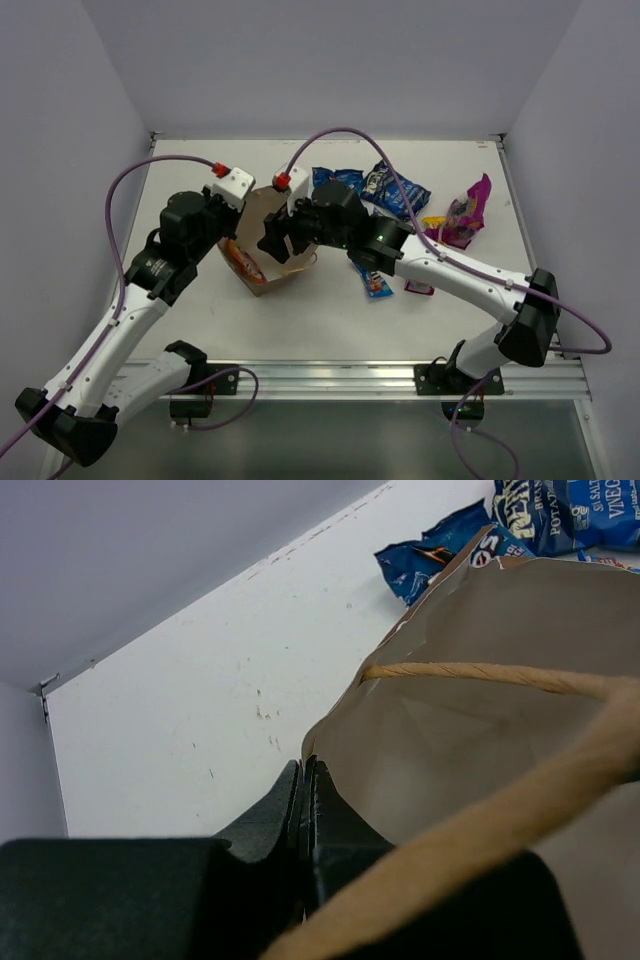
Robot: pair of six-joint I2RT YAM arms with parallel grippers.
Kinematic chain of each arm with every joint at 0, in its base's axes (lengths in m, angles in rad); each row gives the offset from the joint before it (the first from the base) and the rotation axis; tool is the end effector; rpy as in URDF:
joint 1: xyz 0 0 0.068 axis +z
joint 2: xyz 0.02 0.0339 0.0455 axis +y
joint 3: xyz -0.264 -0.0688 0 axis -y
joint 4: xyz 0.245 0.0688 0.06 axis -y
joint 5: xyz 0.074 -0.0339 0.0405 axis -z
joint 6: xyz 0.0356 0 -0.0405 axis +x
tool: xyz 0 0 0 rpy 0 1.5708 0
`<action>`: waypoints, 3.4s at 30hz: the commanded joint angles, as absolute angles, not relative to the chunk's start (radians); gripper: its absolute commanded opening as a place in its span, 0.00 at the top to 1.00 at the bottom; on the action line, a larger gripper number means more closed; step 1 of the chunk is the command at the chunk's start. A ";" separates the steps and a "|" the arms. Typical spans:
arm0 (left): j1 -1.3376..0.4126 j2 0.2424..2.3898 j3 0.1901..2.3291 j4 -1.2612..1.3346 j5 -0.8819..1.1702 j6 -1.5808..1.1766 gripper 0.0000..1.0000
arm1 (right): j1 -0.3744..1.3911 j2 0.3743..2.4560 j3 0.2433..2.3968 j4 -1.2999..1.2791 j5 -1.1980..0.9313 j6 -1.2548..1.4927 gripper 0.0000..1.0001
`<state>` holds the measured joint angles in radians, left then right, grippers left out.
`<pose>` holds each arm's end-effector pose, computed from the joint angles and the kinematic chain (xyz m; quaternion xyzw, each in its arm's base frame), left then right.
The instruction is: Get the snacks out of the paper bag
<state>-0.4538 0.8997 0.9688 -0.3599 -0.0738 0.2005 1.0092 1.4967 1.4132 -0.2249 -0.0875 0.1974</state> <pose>0.1818 -0.0858 0.3656 0.2367 0.7661 -0.0460 0.5957 0.1858 0.3012 0.3829 -0.3422 0.7308 0.3636 0.4654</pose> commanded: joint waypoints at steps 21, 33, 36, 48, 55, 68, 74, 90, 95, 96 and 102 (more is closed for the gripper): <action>-0.456 0.888 1.000 -0.302 0.061 0.019 1.00 | 1.045 1.716 1.265 0.048 -0.219 0.302 0.16; -0.456 0.896 0.991 -0.278 0.037 -0.083 1.00 | 1.045 1.861 1.379 0.003 -0.249 0.357 0.08; -0.456 0.884 0.988 -0.276 0.032 -0.084 1.00 | 1.043 1.899 1.385 0.003 -0.230 0.373 0.11; -0.456 0.854 0.991 -0.287 0.044 -0.091 1.00 | 1.020 1.954 1.388 0.003 -0.190 0.411 0.85; -0.456 0.822 0.957 -0.307 0.034 -0.066 1.00 | 1.005 1.850 1.293 0.080 -0.179 0.417 1.00; -0.456 0.805 0.908 -0.316 0.005 -0.023 1.00 | 1.006 1.645 1.198 0.167 -0.204 0.357 1.00; -0.454 0.838 0.905 -0.318 -0.021 -0.021 1.00 | 1.006 1.508 1.181 0.216 -0.209 0.302 1.00; -0.456 0.894 0.949 -0.347 -0.182 -0.060 1.00 | 1.002 1.247 1.436 0.061 -0.039 0.014 1.00; -0.451 0.959 0.994 -0.409 -0.303 -0.116 1.00 | 0.986 1.210 1.578 -0.101 0.116 -0.066 1.00; -0.446 0.972 1.014 -0.423 -0.313 -0.123 1.00 | 0.980 1.200 1.585 -0.119 0.144 -0.071 1.00; -0.306 1.029 1.063 -0.477 -0.244 -0.181 1.00 | 0.930 1.118 1.447 -0.256 0.235 0.045 1.00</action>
